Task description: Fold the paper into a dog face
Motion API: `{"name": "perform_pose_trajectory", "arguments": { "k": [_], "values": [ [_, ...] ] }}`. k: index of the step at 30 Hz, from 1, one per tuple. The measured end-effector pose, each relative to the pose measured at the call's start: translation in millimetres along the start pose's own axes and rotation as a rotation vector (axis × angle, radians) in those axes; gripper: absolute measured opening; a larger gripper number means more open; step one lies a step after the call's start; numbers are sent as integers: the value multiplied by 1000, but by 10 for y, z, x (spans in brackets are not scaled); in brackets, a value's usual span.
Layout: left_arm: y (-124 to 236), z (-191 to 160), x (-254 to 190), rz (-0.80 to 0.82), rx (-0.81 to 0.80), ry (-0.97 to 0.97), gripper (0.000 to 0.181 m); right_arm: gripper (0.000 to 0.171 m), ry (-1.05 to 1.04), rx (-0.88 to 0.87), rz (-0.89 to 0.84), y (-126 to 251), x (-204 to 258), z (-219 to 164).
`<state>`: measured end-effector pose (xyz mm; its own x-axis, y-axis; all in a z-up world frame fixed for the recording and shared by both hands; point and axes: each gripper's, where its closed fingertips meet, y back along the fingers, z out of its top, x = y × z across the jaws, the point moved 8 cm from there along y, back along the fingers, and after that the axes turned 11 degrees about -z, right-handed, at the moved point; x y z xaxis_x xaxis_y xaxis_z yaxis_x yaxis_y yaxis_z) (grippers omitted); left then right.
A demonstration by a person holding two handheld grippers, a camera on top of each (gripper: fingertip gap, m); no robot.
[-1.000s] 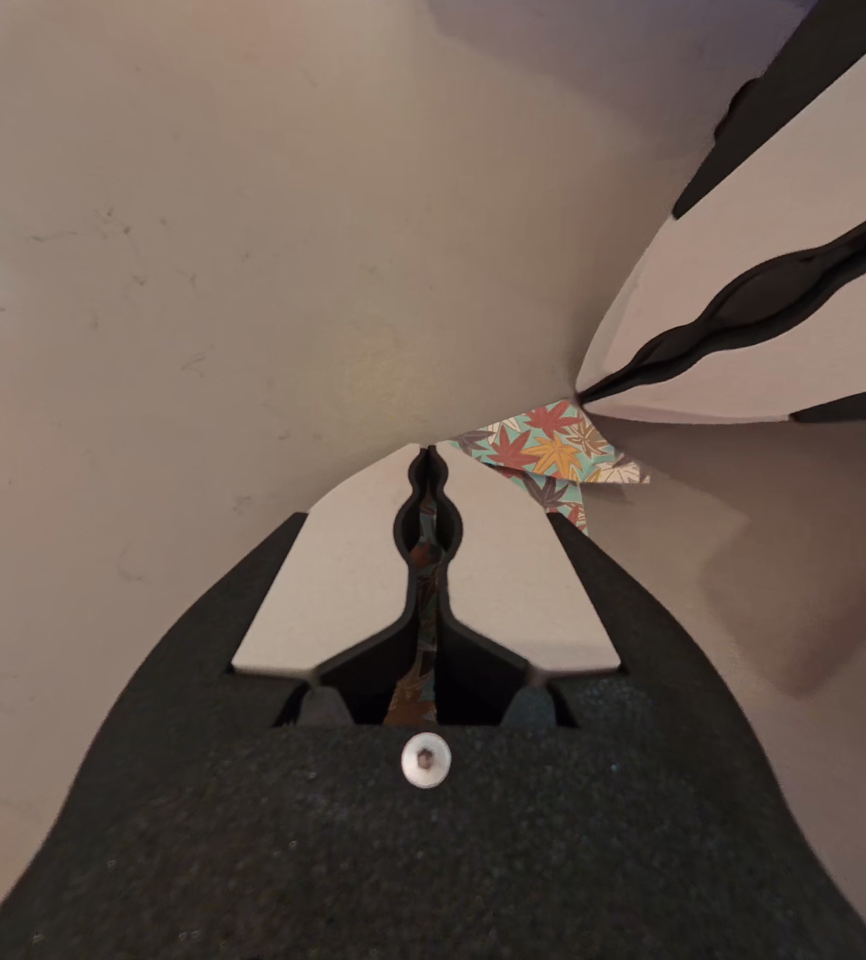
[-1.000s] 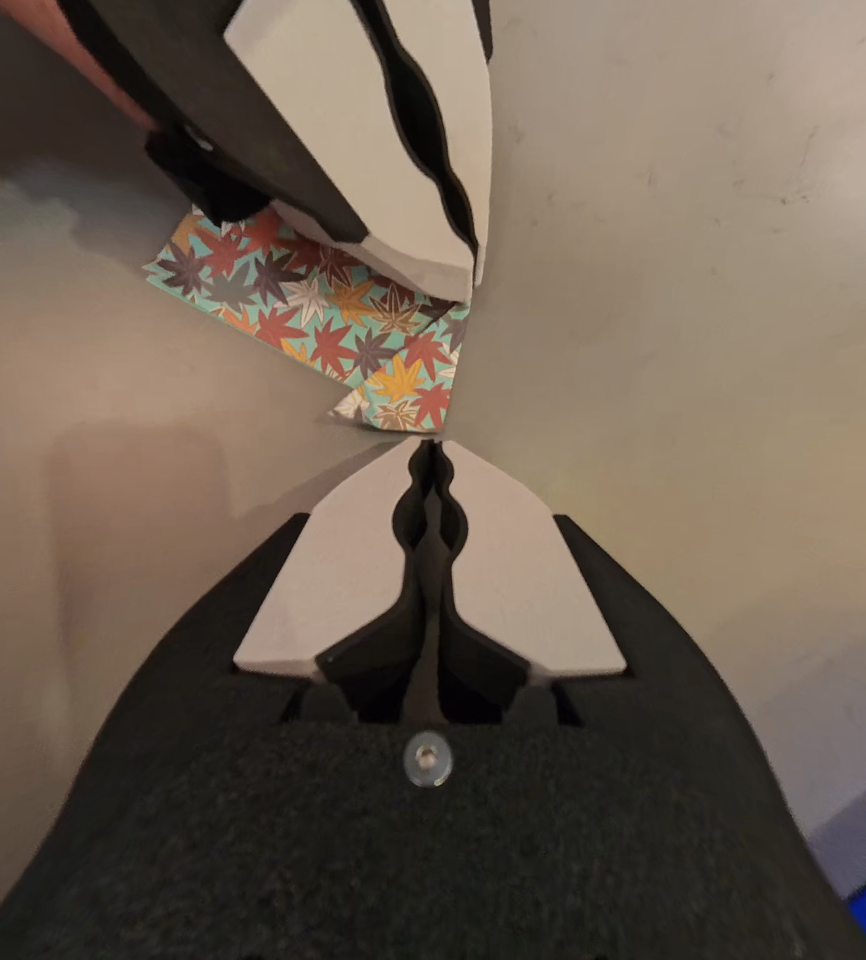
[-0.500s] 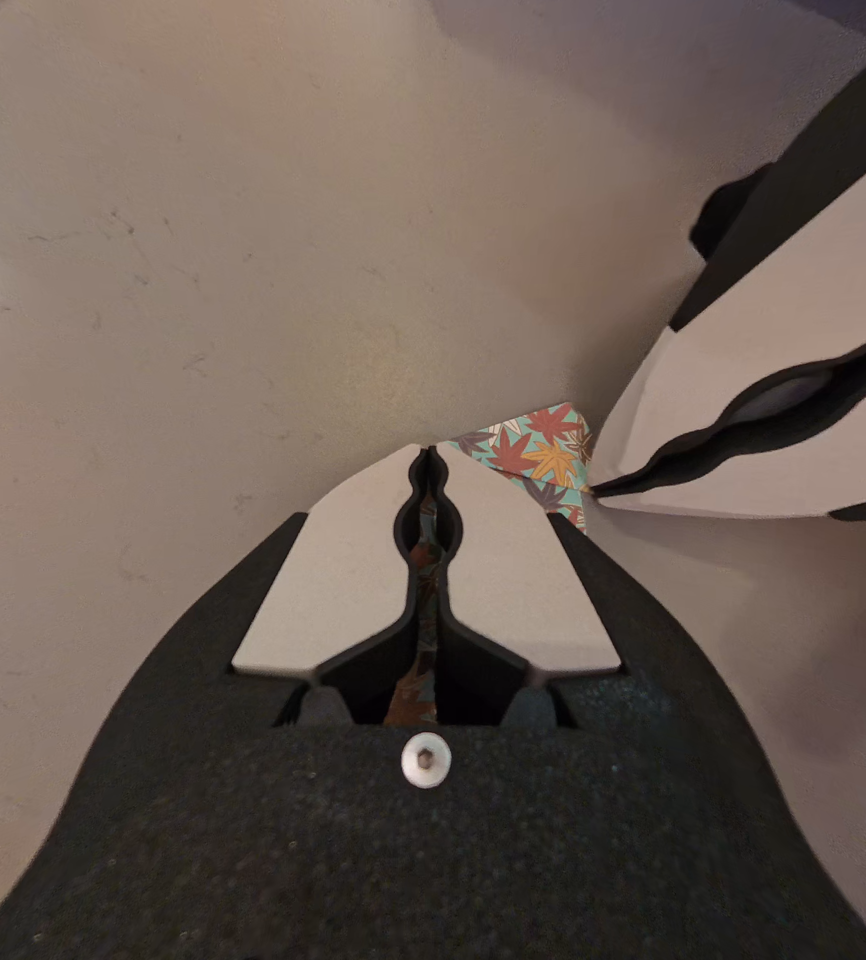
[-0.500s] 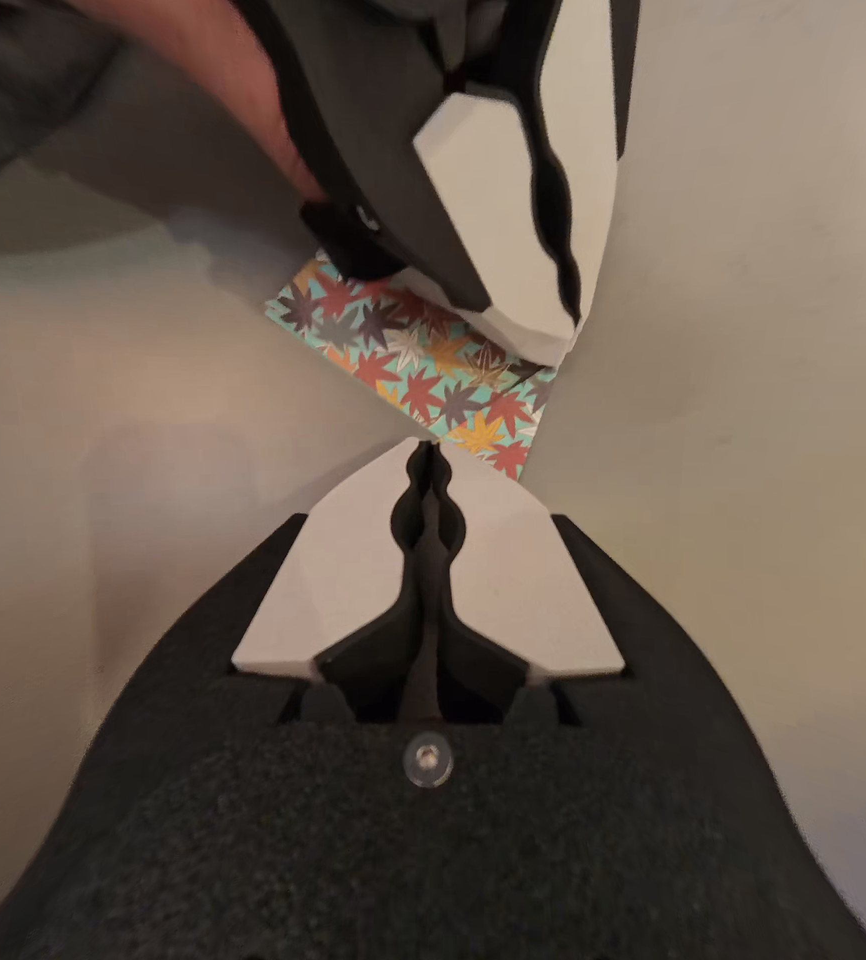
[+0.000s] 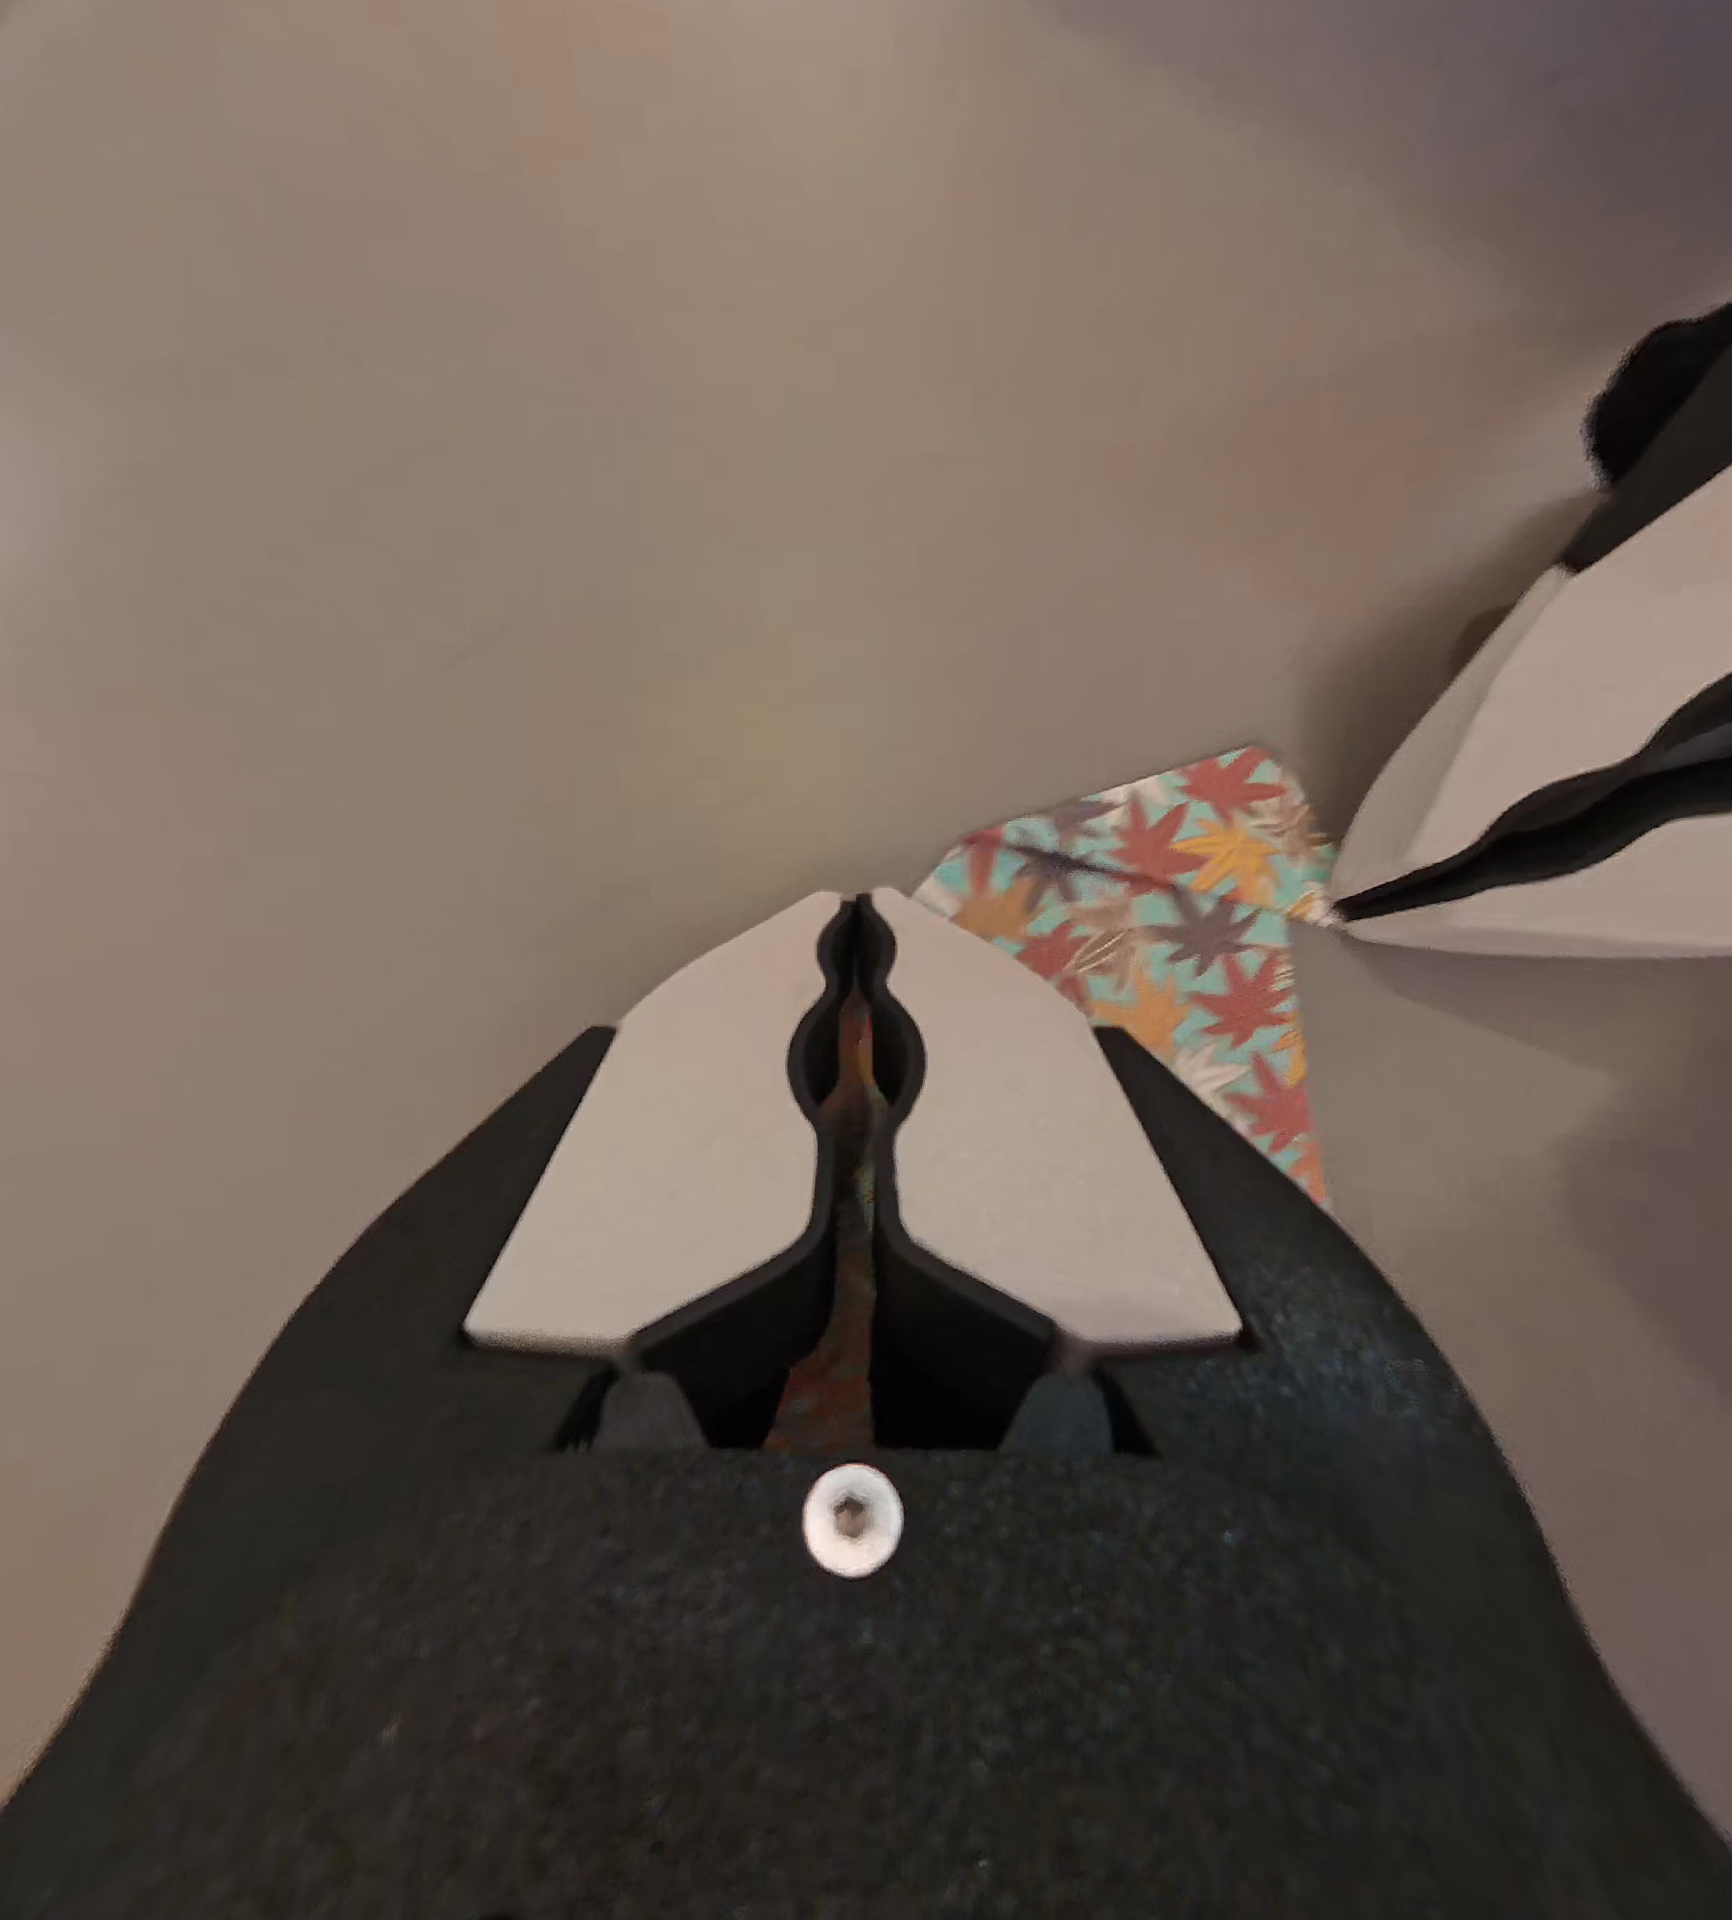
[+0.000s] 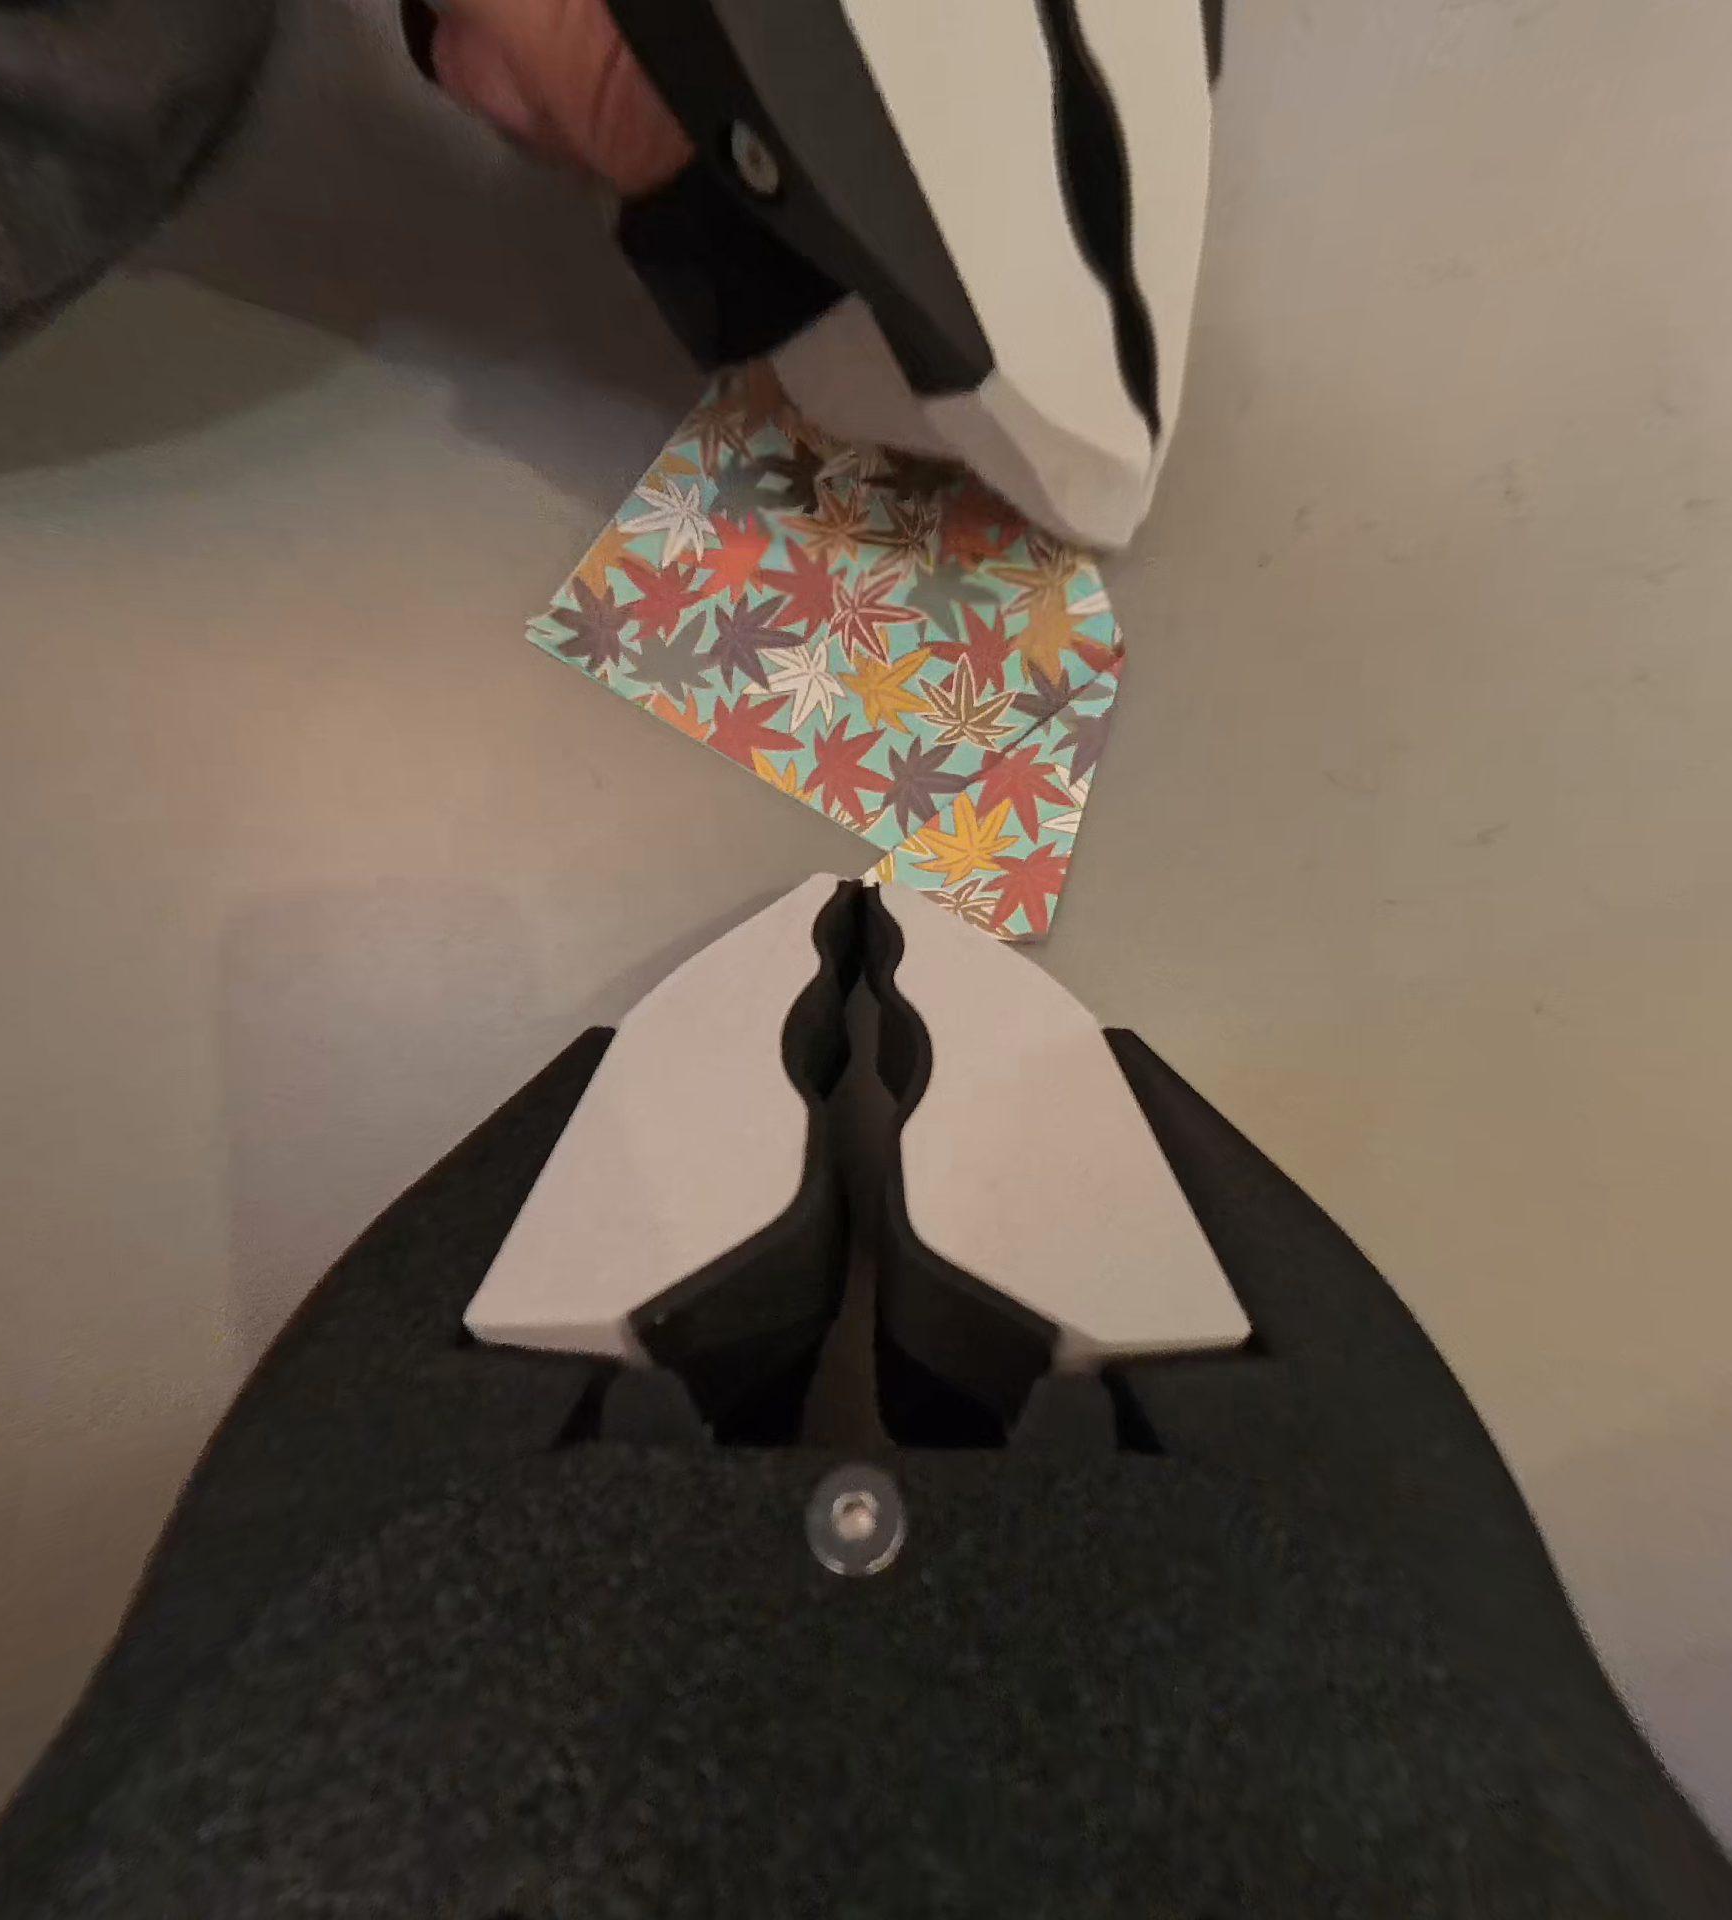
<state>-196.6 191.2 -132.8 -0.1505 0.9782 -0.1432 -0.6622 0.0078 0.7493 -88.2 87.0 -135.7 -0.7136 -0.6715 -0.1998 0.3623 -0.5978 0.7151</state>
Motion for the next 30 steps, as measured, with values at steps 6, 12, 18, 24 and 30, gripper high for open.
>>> {"name": "perform_pose_trajectory", "arguments": {
  "k": [6,12,18,24,30],
  "values": [
    [214,135,-60,-153,-104,36,0,0,-7,-11,14,1,-10,-8],
    [-134,279,-303,-253,33,-49,0,0,-11,-6,16,3,-11,-6],
    [-154,171,-183,-238,77,-47,0,0,-54,1,27,4,-16,-10],
    [-95,93,-91,-257,37,-27,0,0,-72,5,41,3,-27,-7],
    [-82,77,-101,-237,30,-26,0,0,-61,-5,79,-7,-65,-6]
  ]
}}
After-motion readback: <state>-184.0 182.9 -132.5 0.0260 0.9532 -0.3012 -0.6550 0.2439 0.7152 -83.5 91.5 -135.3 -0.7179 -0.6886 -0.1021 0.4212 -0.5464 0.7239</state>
